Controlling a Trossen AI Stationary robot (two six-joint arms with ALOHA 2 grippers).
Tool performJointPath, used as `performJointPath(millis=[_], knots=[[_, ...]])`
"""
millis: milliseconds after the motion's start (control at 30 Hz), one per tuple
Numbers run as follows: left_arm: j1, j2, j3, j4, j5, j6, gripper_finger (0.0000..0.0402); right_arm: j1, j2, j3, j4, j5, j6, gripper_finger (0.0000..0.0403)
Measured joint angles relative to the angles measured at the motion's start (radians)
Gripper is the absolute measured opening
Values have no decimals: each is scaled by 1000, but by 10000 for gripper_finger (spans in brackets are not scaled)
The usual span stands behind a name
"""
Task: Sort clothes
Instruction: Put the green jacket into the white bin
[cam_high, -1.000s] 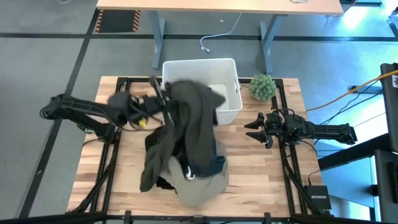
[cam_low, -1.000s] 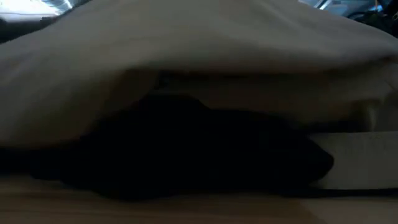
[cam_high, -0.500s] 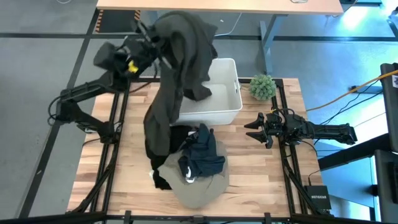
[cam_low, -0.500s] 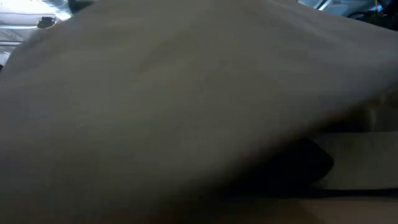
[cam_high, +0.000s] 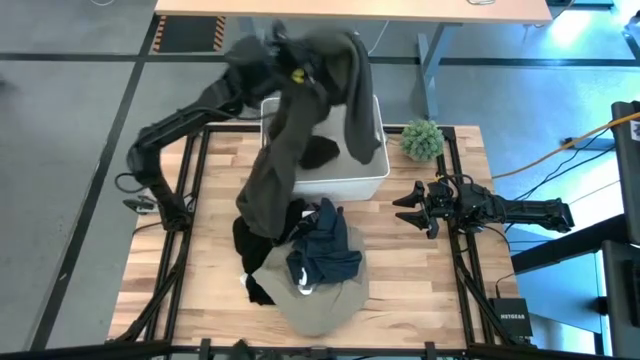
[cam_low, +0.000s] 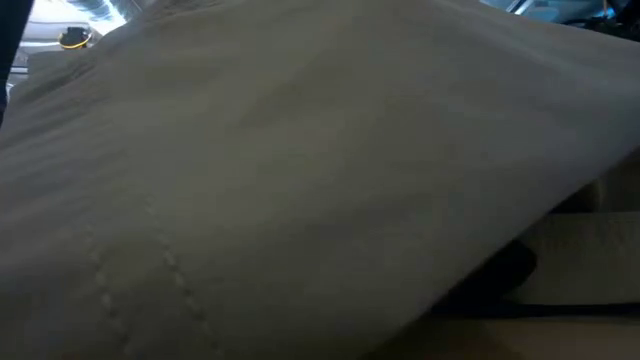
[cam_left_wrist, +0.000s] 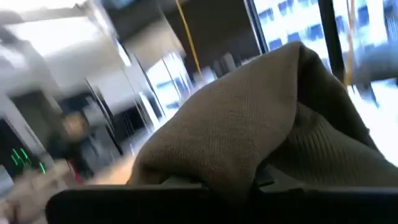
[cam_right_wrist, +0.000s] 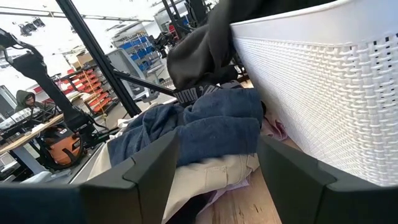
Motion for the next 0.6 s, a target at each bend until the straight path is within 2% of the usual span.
performJointPath(millis=[133,300,433,600], knots=[[10,46,-1,-211,-22,20,16,0,0,0,0,0,0,237],[12,90,0,-414,-32,-30,17,0,0,0,0,0,0,237],[3,109,0,-504,-31,-28,17,0,0,0,0,0,0,237],[-4,108,0,-525,-30,-59,17,0,0,0,0,0,0,237]])
